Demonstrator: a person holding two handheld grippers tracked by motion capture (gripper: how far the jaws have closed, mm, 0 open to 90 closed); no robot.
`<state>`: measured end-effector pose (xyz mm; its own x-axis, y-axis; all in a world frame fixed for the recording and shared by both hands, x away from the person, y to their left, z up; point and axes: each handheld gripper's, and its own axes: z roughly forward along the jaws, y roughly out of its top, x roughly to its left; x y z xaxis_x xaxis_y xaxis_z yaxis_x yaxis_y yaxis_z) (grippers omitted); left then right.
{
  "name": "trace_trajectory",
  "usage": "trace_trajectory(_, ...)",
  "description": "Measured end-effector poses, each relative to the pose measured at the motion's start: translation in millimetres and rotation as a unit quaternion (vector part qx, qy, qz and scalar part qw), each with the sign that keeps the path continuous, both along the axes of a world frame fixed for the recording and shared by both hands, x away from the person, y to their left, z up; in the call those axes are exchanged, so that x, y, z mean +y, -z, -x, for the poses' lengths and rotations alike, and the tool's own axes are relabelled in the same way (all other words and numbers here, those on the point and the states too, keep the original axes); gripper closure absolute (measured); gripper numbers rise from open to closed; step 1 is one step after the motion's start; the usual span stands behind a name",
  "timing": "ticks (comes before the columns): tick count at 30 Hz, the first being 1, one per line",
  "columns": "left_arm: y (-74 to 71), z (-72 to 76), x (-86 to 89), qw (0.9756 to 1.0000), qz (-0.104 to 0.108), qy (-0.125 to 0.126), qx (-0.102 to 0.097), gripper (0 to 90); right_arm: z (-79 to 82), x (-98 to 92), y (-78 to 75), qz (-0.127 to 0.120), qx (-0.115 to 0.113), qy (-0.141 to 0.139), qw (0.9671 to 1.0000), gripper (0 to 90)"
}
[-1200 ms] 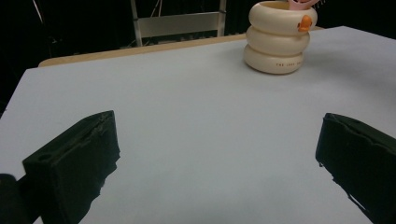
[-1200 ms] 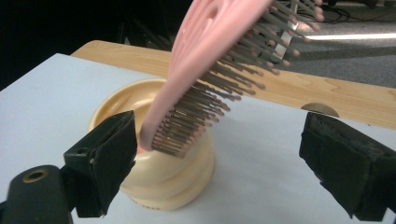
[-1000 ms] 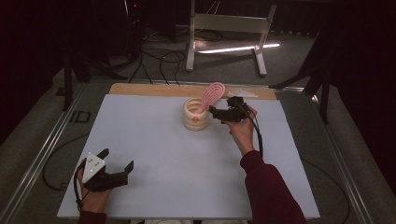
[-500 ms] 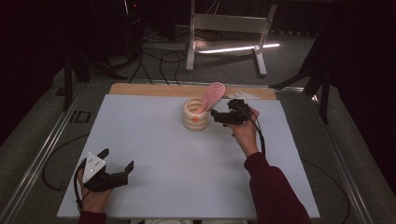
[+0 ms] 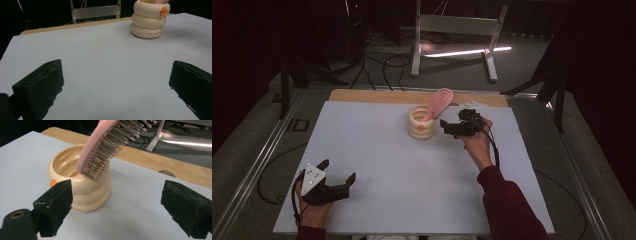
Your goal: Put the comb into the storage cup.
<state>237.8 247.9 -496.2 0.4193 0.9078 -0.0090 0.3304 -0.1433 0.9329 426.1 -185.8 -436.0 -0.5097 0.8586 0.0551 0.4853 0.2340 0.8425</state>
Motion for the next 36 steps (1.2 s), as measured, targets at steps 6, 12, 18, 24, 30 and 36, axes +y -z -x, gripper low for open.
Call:
trace_trajectory(6,0.1,-0.2,0.1,1.0000,0.001,-0.001,0.000,0.3,3.8,-5.4,0.1,-0.002,-0.004,0.003,1.0000,9.8)
trace_trajectory(12,0.1,-0.3,0.1,1.0000,0.001,0.000,0.001,0.3,9.2,-11.3,0.4,-0.008,-0.007,0.002,0.9999,9.7)
trace_trajectory(18,0.3,-0.5,-0.2,1.0000,0.000,0.000,0.001,0.3,16.0,-17.2,2.3,-0.013,-0.010,0.001,0.9999,9.6)
trace_trajectory(24,0.2,-0.4,-0.2,1.0000,0.002,0.000,0.001,0.3,20.6,-20.5,3.4,-0.009,-0.011,0.001,0.9999,9.0)
trace_trajectory(30,0.2,-0.3,-0.9,1.0000,0.002,0.001,0.001,0.2,26.3,-24.2,4.5,-0.022,-0.008,-0.001,0.9997,9.0)
trace_trajectory(36,0.3,-0.4,-1.3,1.0000,0.002,0.001,0.001,0.2,31.9,-27.2,7.0,-0.024,-0.006,-0.001,0.9997,9.0)
